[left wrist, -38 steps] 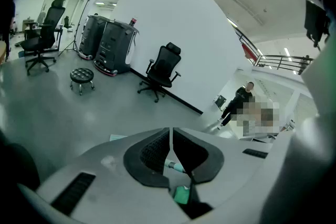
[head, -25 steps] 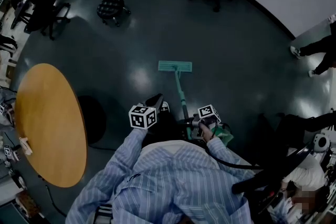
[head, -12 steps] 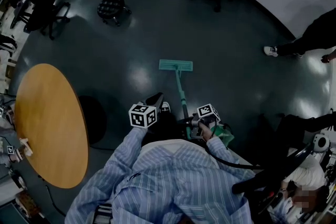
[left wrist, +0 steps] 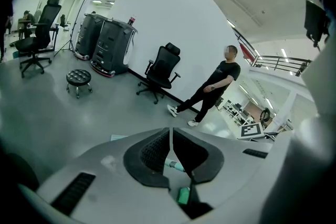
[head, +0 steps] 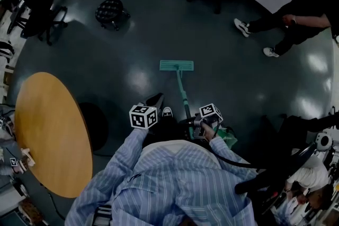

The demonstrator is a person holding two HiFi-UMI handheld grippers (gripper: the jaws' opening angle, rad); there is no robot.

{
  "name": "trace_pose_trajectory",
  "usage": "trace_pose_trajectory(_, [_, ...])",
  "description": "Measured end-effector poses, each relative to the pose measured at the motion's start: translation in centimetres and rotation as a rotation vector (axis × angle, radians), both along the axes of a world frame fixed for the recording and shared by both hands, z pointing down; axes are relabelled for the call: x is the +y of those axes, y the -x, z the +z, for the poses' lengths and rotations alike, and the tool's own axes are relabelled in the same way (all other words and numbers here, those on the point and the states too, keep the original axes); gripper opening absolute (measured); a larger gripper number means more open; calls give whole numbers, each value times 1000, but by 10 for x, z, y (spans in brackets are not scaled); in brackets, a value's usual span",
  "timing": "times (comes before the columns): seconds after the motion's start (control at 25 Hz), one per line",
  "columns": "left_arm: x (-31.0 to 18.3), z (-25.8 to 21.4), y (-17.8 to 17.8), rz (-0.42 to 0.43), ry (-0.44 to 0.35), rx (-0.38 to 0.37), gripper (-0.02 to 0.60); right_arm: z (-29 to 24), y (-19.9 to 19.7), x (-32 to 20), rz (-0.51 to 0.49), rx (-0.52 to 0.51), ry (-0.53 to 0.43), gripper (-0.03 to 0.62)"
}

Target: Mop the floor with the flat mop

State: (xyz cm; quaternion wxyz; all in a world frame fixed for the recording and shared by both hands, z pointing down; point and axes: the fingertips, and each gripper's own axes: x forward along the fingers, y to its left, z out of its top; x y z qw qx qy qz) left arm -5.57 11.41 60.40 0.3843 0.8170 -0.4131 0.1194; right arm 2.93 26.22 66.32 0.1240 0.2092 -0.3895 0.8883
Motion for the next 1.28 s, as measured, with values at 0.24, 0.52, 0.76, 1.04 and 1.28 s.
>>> trace_pose_trajectory(0.24, [-26,1,9,13,-9,8,23,5,8,-30,13,2,-6,31])
trace_pose_trajectory(0.52, [-35,8,32,-4,-8,24,23,11,25,-44,23,13,-6,31])
trace_pose_trajectory(0.76, [-59,-1,36,-7,-24,39,23,-4,34,-80,38,17,-4,31])
trace_pose_trajectory(1.04, [-80,1,54,-53,-26,44,23,-3,43,-119,31,13,-4,31])
trace_pose_trajectory(1.28, [-100,-8,63,-69,-44,50,23,-4,54,-153,21,22,-1,31])
